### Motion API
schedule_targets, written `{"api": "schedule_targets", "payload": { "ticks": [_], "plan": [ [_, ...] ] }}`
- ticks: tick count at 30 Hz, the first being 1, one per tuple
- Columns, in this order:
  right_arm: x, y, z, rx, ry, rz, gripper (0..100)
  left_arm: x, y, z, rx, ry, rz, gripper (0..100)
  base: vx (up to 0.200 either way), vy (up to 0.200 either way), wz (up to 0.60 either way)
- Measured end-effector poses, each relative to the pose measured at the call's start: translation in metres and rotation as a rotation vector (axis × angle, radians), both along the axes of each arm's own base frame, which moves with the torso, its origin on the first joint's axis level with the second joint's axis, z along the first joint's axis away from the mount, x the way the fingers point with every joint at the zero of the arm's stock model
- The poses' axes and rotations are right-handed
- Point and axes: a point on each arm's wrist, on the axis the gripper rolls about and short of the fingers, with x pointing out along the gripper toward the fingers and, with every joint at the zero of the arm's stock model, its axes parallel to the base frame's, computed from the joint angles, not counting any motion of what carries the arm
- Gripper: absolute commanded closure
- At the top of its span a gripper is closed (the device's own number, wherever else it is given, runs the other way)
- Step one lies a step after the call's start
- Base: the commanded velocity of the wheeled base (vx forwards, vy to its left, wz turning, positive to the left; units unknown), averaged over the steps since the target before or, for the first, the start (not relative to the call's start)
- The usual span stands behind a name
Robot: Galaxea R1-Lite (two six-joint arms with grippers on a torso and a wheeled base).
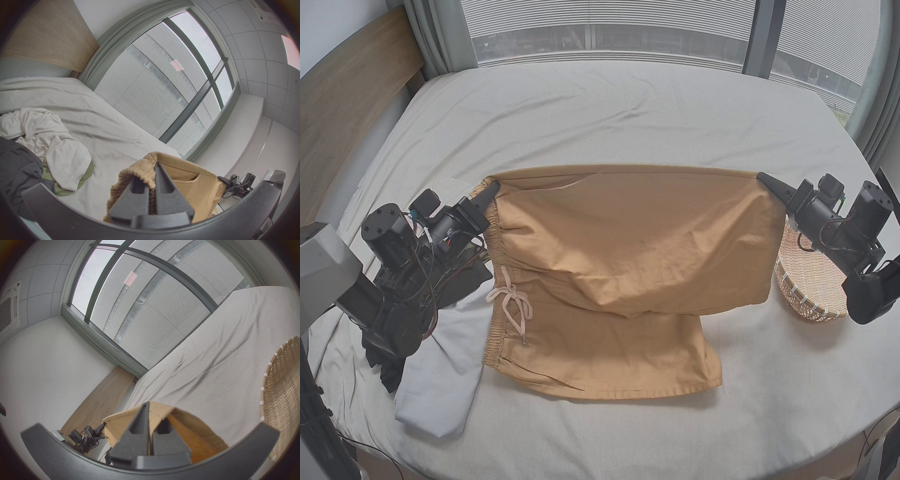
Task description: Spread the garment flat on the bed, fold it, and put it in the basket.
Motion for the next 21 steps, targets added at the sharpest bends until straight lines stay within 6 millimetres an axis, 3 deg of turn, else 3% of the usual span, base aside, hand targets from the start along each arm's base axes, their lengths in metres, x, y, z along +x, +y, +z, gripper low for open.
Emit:
{"api": "schedule_targets", "payload": {
  "ticks": [9, 10, 21],
  "plan": [
    [0.035, -0.005, -0.009, 0.000, -0.015, -0.021, 100, 0.028, 0.004, -0.012, -0.006, 0.004, 0.038, 100, 0.000, 0.000, 0.00],
    [0.039, -0.005, -0.011, 0.000, -0.016, -0.021, 0, 0.031, 0.005, -0.014, -0.005, 0.008, 0.041, 0, 0.000, 0.000, 0.00],
    [0.069, -0.001, -0.027, 0.002, -0.010, -0.020, 0, 0.052, 0.006, -0.026, -0.013, 0.088, 0.051, 0, 0.000, 0.000, 0.00]
  ]
}}
